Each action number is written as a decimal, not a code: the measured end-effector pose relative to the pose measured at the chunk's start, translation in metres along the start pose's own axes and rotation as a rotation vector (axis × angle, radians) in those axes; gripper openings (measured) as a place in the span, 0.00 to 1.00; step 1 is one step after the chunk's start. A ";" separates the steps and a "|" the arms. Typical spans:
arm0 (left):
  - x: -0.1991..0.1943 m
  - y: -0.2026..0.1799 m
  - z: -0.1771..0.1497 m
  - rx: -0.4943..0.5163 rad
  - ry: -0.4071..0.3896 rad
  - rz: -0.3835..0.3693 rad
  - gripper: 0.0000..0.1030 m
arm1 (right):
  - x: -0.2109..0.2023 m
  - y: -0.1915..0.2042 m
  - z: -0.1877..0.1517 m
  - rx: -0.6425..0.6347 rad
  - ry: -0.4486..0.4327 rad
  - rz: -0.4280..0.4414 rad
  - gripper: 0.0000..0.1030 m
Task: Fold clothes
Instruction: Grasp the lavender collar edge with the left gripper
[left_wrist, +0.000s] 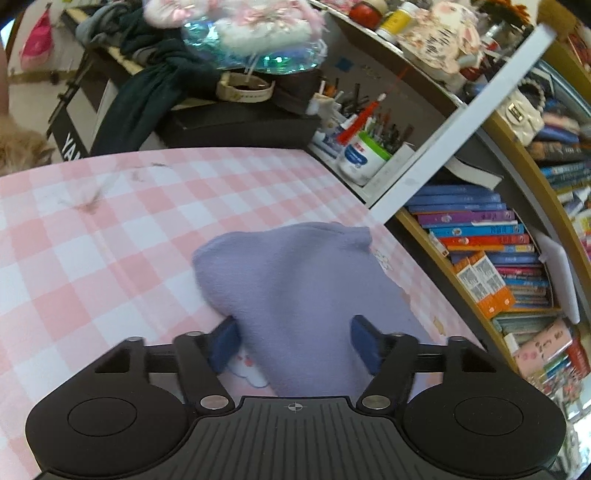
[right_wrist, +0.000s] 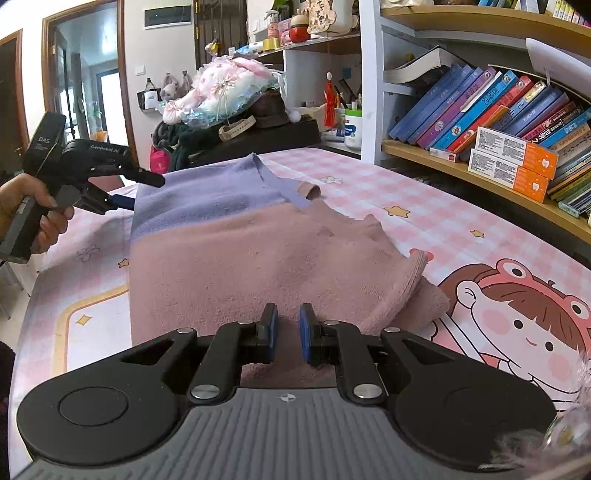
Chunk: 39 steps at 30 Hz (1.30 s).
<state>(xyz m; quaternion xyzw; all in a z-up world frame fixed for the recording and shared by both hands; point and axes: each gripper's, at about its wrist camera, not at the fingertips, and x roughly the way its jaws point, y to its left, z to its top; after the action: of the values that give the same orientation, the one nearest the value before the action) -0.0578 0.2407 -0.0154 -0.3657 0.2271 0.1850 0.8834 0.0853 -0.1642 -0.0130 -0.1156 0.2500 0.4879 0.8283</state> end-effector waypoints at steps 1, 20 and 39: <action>0.001 -0.003 -0.001 0.011 -0.004 0.001 0.79 | 0.000 0.000 0.000 -0.001 0.001 -0.001 0.12; 0.006 -0.026 -0.016 0.107 -0.054 0.035 1.00 | -0.001 -0.001 0.000 0.011 -0.002 0.009 0.14; 0.004 -0.022 -0.013 0.093 -0.037 0.005 1.00 | -0.001 -0.002 0.000 0.012 -0.002 0.021 0.18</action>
<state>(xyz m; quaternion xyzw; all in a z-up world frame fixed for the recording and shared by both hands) -0.0471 0.2173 -0.0130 -0.3203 0.2201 0.1834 0.9029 0.0865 -0.1654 -0.0123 -0.1074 0.2534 0.4951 0.8241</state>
